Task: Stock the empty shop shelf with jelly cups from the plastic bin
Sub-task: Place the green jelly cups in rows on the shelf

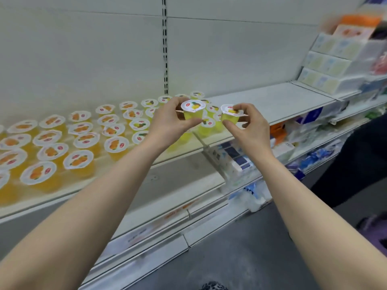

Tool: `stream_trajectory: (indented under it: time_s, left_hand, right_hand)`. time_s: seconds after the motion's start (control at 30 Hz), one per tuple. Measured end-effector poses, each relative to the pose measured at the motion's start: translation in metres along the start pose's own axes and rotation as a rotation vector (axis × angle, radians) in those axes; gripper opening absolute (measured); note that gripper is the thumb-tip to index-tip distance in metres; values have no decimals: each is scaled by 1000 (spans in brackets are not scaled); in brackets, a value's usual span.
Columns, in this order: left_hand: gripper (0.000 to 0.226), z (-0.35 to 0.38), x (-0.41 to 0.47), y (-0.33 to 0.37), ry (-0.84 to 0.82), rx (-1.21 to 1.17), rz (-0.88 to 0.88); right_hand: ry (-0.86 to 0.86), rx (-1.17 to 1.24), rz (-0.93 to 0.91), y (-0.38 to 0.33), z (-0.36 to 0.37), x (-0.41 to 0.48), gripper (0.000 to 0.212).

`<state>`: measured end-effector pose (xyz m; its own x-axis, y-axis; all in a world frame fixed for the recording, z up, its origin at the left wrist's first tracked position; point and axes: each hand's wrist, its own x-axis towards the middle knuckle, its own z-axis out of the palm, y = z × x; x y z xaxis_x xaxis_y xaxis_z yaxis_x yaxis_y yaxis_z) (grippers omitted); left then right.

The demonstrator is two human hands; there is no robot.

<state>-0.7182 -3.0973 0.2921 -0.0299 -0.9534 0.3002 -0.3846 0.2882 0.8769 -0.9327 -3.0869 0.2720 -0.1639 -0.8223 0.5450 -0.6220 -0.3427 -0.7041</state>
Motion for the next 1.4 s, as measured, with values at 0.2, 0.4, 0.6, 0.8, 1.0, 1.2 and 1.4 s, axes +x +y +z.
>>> stream_trajectory:
  time_s: [0.2, 0.4, 0.6, 0.8, 1.0, 1.2, 1.4]
  left_hand:
    - [52, 28, 45, 0, 33, 53, -45]
    - [48, 53, 83, -2, 164, 99, -126]
    - [54, 70, 112, -6, 276, 121, -175]
    - [56, 79, 127, -4, 360, 197, -198]
    - [49, 84, 133, 0, 387, 260, -210]
    - [52, 88, 141, 0, 390, 299, -212]
    - [53, 98, 154, -3, 348, 335, -168]
  right_hand:
    - [-10, 39, 22, 40, -1, 61, 34]
    - [-136, 68, 13, 87, 14, 130, 32]
    - [-370, 7, 17, 132, 47, 176, 39]
    - [-473, 28, -20, 159, 82, 206, 36]
    - [-527, 21, -30, 172, 107, 224, 37]
    - [-533, 41, -44, 175, 122, 240, 38]
    - [-570, 57, -89, 178, 127, 246, 37]
